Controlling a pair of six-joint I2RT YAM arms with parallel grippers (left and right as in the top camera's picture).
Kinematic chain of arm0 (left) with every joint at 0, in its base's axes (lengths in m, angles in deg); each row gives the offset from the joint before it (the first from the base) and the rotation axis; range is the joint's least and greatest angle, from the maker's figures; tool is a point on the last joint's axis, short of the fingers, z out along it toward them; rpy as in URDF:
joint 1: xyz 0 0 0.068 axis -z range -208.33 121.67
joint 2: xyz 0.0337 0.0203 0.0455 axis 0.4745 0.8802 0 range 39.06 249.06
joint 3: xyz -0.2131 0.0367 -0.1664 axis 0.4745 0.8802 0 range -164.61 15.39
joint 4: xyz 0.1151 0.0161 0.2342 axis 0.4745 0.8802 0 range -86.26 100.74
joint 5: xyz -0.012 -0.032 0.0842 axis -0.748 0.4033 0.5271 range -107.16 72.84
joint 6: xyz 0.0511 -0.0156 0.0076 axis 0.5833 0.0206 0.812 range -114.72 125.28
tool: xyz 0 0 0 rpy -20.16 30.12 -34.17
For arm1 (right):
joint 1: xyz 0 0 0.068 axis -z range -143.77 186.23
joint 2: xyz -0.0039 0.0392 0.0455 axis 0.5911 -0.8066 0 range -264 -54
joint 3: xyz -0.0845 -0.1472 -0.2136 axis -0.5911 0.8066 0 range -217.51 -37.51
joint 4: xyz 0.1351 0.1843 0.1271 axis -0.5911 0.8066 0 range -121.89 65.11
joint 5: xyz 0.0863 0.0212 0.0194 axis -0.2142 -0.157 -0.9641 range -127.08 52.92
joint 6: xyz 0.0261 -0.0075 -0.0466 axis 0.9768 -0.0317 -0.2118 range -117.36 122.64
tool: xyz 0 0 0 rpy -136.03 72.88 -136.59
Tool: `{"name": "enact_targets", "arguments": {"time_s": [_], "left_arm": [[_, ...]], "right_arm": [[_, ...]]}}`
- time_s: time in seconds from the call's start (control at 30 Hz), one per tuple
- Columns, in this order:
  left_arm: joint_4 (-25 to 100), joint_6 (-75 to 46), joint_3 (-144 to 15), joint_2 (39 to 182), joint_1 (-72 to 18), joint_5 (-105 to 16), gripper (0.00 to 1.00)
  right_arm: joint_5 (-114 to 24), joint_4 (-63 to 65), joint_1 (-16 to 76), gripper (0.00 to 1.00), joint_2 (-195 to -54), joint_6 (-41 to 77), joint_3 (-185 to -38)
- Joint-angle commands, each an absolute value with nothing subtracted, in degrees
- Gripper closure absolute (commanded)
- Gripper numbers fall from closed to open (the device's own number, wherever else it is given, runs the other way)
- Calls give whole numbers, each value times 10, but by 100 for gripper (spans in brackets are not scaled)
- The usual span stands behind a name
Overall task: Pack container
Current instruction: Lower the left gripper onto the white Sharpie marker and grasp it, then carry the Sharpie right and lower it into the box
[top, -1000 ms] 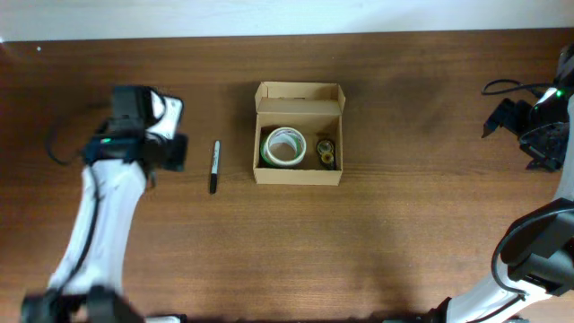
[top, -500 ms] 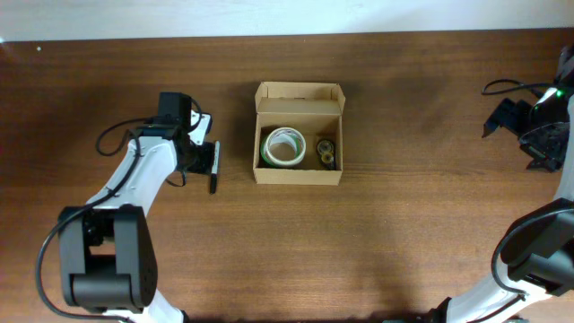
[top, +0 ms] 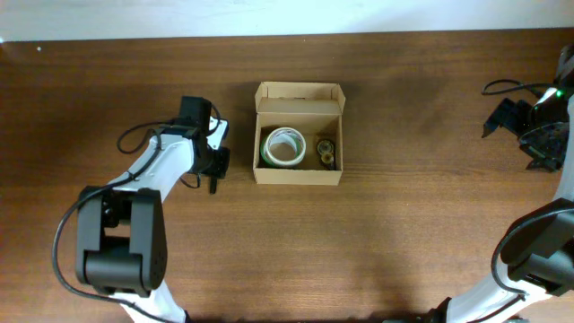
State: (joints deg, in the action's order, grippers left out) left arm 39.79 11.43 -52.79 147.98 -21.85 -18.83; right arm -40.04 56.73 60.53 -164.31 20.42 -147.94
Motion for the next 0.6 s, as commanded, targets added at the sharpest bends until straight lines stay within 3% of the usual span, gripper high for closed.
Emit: {"name": "enact_targets", "arguments": {"time_s": [0.0,0.43,0.47,0.57], "left_arm": [[398,106,-528,1489,-220,-193,53],[403,96,-528,1532,-220,-193,56],[402,96,-528,1532,-219,-193,63],[404,96,-541,1532,-219,-193,96]], "right_arm": [[-405,567,606,1,-1635,202,-1477],[-405,567,606,1,-1635,202,-1477],[-405,567,606,1,-1635,202,-1477],[-405,567,606,1,-1635,202,-1477]]}}
